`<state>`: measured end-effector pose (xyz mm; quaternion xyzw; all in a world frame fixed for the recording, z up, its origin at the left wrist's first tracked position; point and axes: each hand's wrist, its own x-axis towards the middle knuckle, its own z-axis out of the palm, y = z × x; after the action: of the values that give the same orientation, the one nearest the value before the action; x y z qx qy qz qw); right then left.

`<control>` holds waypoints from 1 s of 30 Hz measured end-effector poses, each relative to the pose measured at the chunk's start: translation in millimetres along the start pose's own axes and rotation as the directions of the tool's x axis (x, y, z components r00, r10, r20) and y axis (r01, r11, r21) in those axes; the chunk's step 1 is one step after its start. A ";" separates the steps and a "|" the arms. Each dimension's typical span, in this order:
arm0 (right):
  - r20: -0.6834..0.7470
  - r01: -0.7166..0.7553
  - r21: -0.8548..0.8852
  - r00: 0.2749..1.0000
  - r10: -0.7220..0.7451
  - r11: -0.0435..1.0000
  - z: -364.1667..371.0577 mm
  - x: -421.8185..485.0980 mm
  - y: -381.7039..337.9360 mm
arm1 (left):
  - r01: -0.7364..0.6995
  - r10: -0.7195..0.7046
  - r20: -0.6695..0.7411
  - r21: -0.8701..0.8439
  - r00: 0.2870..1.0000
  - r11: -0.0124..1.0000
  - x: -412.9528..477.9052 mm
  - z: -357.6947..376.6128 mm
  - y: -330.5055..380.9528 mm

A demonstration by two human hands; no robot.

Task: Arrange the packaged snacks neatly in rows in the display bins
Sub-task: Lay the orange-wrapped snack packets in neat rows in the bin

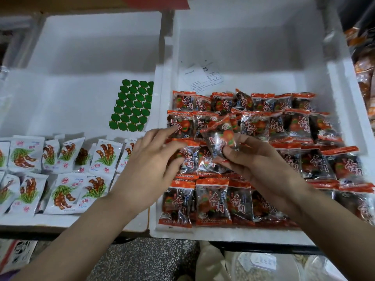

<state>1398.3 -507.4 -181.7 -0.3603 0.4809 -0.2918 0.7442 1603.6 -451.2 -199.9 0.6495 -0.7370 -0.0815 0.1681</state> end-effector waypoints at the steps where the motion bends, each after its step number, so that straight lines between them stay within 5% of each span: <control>1: 0.011 0.010 -0.046 1.000 -0.009 0.999 1.3 -1.2 0.7 | 0.135 -0.131 0.035 -0.181 0.991 0.974 1.7 -5.3 12.2; 4: 0.031 0.039 -0.203 0.999 -0.033 0.978 4.8 -4.1 0.3 | 0.409 -0.313 0.263 -0.604 0.913 0.684 7.9 -13.1 42.2; 10: 0.012 0.078 -0.223 0.997 -0.077 0.972 -0.8 -5.7 1.1 | 0.387 -0.392 0.184 -0.749 0.901 0.539 14.3 -3.5 60.2; 14: -0.020 0.158 -0.261 0.985 -0.169 0.952 -6.4 -1.5 -5.1 | 0.295 -0.302 0.111 -0.672 0.947 0.679 12.8 4.8 57.0; 18: 0.011 0.282 -0.658 0.931 -0.366 0.698 -17.2 12.8 -13.9 | 0.025 -0.012 0.099 -0.134 0.995 0.991 12.4 15.4 32.7; 20: 0.094 0.285 -0.766 0.936 -0.338 0.576 -14.2 20.0 -8.2 | -0.031 0.029 0.157 0.015 0.987 0.999 9.7 19.3 23.4; 24: 0.173 0.313 -0.805 0.936 -0.305 0.504 1.4 34.4 6.4 | -0.014 0.005 0.100 0.096 0.995 0.995 5.6 20.6 13.1; 30: 0.250 0.380 -0.836 0.906 -0.342 0.396 9.0 42.8 9.7 | 0.103 -0.092 0.113 -0.101 0.989 0.990 1.0 19.3 13.6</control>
<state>1423.2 -533.0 -208.8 -0.7863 0.4571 -0.1550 0.3857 1584.0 -452.1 -213.1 0.6696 -0.7070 -0.1638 0.1583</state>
